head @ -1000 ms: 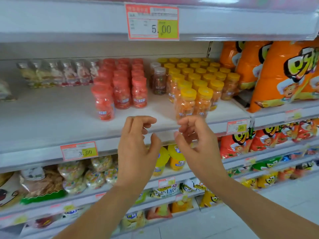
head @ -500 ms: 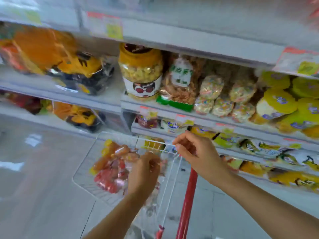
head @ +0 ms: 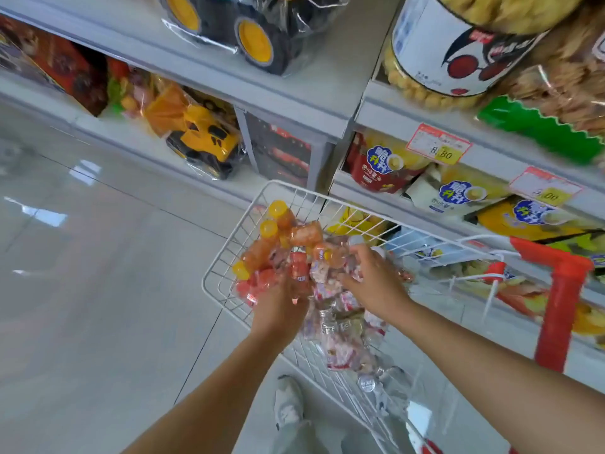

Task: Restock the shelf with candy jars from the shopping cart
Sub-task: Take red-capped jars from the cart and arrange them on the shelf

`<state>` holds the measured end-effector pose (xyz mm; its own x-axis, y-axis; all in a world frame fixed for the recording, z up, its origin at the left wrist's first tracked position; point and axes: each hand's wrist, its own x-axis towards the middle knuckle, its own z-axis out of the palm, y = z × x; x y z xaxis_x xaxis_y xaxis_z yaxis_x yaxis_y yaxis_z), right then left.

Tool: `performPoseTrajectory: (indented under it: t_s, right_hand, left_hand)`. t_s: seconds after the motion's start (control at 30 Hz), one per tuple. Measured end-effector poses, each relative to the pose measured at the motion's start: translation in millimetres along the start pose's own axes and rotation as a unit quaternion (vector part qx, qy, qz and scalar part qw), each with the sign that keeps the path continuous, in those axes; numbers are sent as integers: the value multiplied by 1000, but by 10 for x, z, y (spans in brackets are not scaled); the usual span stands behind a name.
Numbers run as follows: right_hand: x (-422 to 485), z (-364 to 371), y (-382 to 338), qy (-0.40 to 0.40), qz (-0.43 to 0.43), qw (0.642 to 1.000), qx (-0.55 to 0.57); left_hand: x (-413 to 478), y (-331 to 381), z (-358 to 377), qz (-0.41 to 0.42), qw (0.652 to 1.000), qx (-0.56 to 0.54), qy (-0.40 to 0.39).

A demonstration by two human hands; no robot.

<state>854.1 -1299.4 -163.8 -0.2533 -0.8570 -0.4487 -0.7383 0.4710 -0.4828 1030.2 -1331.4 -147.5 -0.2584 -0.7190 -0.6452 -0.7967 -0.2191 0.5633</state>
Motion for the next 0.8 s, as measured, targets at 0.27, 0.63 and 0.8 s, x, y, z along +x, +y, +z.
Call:
performPoseTrajectory:
  t_s: [0.27,0.63,0.8]
  right_hand:
    - [546,412,22,57,-37,987,-148]
    - [393,262,82,2,-157,972,175]
    - [550,249,-107,-45,-180,967,173]
  left_hand:
    - [518,-7,192,-59,991,-115,-22]
    - [609,122,146,-174,837,-518,-8]
    - [650,38,49,-176,783,-595,44]
